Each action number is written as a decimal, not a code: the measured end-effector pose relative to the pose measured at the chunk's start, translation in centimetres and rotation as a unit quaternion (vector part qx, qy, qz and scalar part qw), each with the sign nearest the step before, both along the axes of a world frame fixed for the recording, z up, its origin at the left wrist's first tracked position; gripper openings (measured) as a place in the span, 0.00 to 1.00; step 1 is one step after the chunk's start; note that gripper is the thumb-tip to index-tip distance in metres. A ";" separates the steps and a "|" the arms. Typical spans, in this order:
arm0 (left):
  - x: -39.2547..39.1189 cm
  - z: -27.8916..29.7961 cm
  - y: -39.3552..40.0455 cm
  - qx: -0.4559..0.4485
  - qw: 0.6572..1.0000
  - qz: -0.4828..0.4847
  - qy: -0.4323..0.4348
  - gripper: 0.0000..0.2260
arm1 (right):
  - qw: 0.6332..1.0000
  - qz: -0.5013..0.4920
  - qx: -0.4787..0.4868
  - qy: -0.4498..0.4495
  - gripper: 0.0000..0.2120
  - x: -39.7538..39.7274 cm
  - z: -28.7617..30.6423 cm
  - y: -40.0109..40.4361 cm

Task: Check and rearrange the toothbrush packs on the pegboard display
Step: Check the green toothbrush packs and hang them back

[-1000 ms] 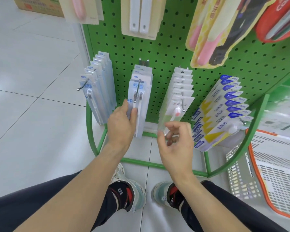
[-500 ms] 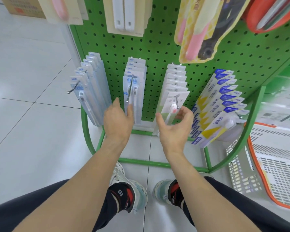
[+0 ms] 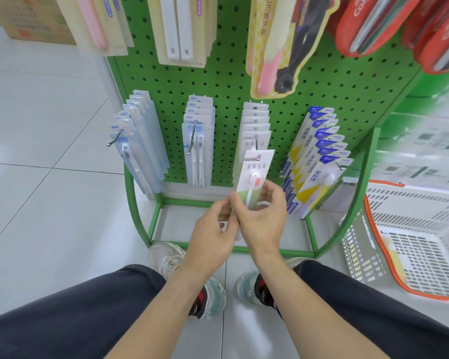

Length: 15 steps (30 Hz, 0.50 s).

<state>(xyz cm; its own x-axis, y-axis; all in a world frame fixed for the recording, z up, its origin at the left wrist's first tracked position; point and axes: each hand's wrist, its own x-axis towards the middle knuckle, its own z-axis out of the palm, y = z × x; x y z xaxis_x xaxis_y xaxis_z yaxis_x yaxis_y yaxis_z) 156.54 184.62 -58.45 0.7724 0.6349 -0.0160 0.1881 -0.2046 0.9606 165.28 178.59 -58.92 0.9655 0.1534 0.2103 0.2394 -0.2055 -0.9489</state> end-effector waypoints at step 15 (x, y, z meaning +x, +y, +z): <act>-2.9 -1.7 -1.3 0.022 0.998 0.018 0.053 0.06 | 0.981 0.100 -0.006 0.166 0.20 -2.3 1.1 -4.4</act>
